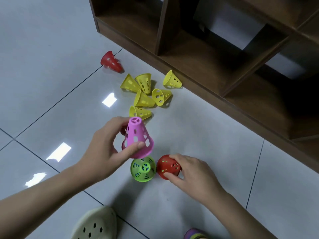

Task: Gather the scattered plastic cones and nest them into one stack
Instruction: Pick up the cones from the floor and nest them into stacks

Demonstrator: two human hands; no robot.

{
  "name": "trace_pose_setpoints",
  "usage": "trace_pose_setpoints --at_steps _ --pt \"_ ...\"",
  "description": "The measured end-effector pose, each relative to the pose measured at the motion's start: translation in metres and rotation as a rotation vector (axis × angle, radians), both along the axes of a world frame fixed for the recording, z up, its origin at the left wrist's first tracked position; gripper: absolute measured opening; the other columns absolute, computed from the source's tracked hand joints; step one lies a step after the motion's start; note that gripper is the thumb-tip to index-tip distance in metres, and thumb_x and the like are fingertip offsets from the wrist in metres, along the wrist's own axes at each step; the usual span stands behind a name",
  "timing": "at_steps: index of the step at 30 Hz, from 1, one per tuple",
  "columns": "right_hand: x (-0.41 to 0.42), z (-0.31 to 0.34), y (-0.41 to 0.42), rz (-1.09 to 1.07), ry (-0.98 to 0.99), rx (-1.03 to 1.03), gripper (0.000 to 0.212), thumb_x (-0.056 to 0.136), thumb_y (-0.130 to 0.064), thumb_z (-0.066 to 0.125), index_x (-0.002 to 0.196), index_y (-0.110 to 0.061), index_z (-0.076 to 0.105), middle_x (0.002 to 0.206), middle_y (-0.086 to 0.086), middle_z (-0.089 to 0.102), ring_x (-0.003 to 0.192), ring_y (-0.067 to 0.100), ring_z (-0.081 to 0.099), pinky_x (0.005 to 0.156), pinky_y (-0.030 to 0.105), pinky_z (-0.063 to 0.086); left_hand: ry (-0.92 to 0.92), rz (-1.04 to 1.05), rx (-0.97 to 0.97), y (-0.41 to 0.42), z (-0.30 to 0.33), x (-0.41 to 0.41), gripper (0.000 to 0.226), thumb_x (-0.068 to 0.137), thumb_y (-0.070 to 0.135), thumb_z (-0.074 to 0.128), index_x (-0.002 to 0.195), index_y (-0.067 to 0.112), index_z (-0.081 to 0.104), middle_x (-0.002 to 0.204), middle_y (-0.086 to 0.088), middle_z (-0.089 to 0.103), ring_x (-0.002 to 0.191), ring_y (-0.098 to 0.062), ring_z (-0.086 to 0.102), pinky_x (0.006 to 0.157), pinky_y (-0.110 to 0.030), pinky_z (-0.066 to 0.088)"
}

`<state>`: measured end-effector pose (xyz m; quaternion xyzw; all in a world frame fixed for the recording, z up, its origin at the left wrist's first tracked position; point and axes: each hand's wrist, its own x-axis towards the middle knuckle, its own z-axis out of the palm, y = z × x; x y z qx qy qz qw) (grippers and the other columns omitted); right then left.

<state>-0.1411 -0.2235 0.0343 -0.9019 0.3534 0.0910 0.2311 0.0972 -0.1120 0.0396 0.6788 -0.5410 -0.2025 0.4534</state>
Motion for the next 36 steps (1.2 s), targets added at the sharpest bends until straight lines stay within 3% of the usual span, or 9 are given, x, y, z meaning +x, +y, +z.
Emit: trace_pose_setpoints --at_steps 4,9,13,16,20,26,31,34,36 --pt "0.001 0.003 0.001 -0.039 0.003 0.043 0.048 0.085 -0.060 0.064 0.126 -0.038 0.054 0.109 -0.012 0.068 0.099 0.013 0.063 0.084 0.029 0.050 -0.002 -0.129 0.065 0.026 -0.009 -0.009 0.046 0.084 0.053 0.068 0.122 0.031 0.055 0.113 0.017 0.059 0.101 -0.010 0.059 0.083 -0.016 0.046" --pt "-0.005 0.008 -0.007 -0.147 0.025 0.240 0.048 0.074 -0.054 0.074 0.116 -0.042 0.056 0.074 -0.012 0.064 0.074 0.005 0.062 0.075 0.028 0.054 -0.156 -0.387 0.149 0.033 -0.036 -0.011 0.042 0.093 0.047 0.065 0.128 0.026 0.058 0.121 0.016 0.060 0.110 -0.006 0.056 0.091 -0.028 0.048" --pt "-0.014 0.015 -0.024 -0.227 0.034 0.449 0.055 0.080 -0.032 0.081 0.130 -0.029 0.058 0.084 -0.008 0.069 0.074 0.001 0.064 0.073 0.020 0.054 -0.196 -0.460 0.126 0.024 -0.043 0.001 0.038 0.094 0.037 0.065 0.126 0.017 0.063 0.124 0.010 0.063 0.113 -0.012 0.058 0.096 -0.030 0.046" --pt "-0.015 0.020 -0.045 -0.284 0.035 0.513 0.047 0.083 -0.018 0.076 0.128 -0.023 0.061 0.090 -0.005 0.069 0.078 0.007 0.067 0.078 0.028 0.057 -0.219 -0.364 0.113 0.007 -0.045 0.023 0.038 0.094 0.037 0.056 0.122 0.012 0.065 0.125 0.001 0.063 0.118 -0.019 0.058 0.101 -0.033 0.045" --pt "-0.002 0.019 -0.080 -0.322 0.011 0.436 0.033 0.089 -0.019 0.067 0.121 -0.028 0.063 0.095 -0.004 0.070 0.088 0.013 0.069 0.085 0.034 0.057 -0.380 -0.079 0.187 -0.031 -0.055 0.048 0.048 0.093 0.045 0.049 0.126 0.013 0.061 0.129 -0.006 0.059 0.118 -0.026 0.054 0.103 -0.033 0.040" --pt "0.052 -0.013 -0.120 -0.696 -0.260 0.607 0.011 0.095 -0.018 0.062 0.100 -0.012 0.070 0.095 0.008 0.075 0.082 0.016 0.069 0.078 0.031 0.053 -0.669 -0.116 0.338 -0.090 -0.087 0.061 0.073 0.082 0.057 0.058 0.137 0.011 0.049 0.136 -0.015 0.052 0.124 -0.036 0.048 0.104 -0.046 0.039" --pt "0.113 -0.053 -0.147 -0.947 -0.397 0.741 0.014 0.096 -0.024 0.061 0.088 -0.012 0.061 0.088 0.007 0.064 0.073 0.019 0.063 0.060 0.026 0.049 -0.715 -0.109 0.515 -0.106 -0.120 0.067 0.069 0.077 0.059 0.066 0.128 0.014 0.050 0.113 -0.010 0.056 0.108 -0.034 0.050 0.095 -0.043 0.039" --pt "0.143 -0.070 -0.160 -0.965 -0.362 0.672 0.026 0.092 -0.034 0.064 0.079 -0.013 0.057 0.079 0.005 0.057 0.068 0.020 0.058 0.062 0.029 0.047 -0.675 -0.075 0.484 -0.098 -0.127 0.074 0.065 0.076 0.058 0.066 0.124 0.015 0.053 0.105 -0.008 0.057 0.100 -0.033 0.052 0.089 -0.042 0.041" --pt "0.159 -0.079 -0.171 -1.000 -0.313 0.613 0.035 0.088 -0.047 0.062 0.085 -0.012 0.058 0.075 0.006 0.058 0.061 0.022 0.053 0.059 0.028 0.043 -0.606 -0.039 0.495 -0.091 -0.128 0.077 0.068 0.073 0.062 0.059 0.123 0.016 0.055 0.104 -0.007 0.059 0.095 -0.033 0.054 0.085 -0.042 0.044"
